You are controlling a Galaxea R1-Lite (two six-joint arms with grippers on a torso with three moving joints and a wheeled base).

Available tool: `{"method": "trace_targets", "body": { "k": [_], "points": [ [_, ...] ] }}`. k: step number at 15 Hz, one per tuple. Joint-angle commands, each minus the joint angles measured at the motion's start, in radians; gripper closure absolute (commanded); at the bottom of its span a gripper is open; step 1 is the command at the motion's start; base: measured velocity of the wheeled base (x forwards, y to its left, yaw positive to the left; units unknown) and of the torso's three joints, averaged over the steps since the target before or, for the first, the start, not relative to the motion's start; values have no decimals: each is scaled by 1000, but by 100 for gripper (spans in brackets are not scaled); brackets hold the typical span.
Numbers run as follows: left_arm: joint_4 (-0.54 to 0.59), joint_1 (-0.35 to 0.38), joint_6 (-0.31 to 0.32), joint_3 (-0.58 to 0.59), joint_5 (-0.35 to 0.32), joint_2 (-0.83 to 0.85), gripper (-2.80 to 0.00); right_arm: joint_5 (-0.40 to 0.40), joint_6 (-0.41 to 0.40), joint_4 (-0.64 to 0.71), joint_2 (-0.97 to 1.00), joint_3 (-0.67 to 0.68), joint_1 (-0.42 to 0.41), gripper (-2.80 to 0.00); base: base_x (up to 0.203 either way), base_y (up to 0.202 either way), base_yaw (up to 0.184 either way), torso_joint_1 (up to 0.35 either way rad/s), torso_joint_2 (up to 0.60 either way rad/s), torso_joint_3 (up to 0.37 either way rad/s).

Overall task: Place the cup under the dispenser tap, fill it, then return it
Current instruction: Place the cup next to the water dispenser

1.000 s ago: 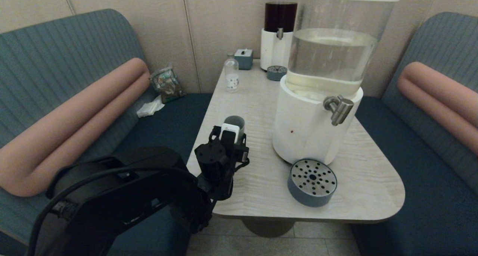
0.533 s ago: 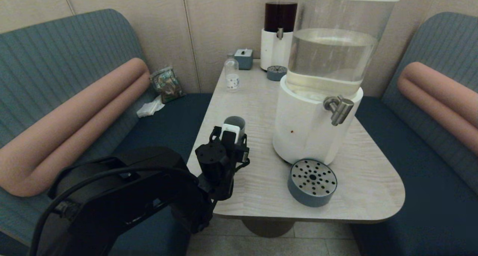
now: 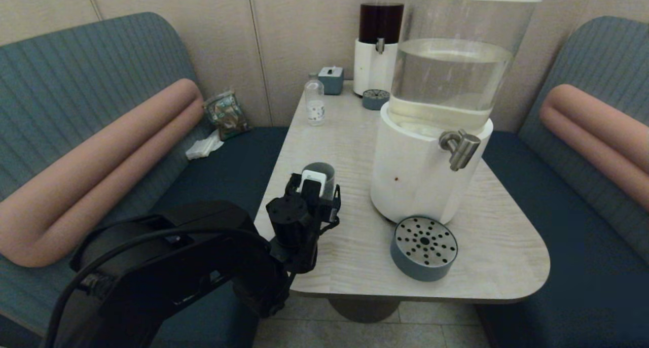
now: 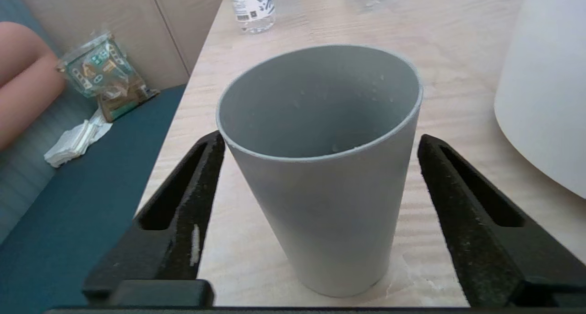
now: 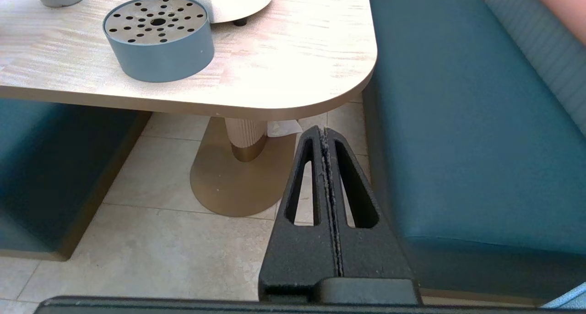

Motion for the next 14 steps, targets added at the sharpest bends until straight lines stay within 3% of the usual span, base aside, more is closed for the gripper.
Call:
{"method": "trace_targets", "body": {
  "k": [1, 14],
  "points": [
    [-8, 0, 2, 6, 3, -4, -280, 0, 0, 0, -2, 0, 0, 0, 0, 0, 0, 0, 0, 0],
    [-8, -7, 23, 18, 3, -135, -280, 0, 0, 0, -2, 0, 0, 0, 0, 0, 0, 0, 0, 0]
  ]
}}
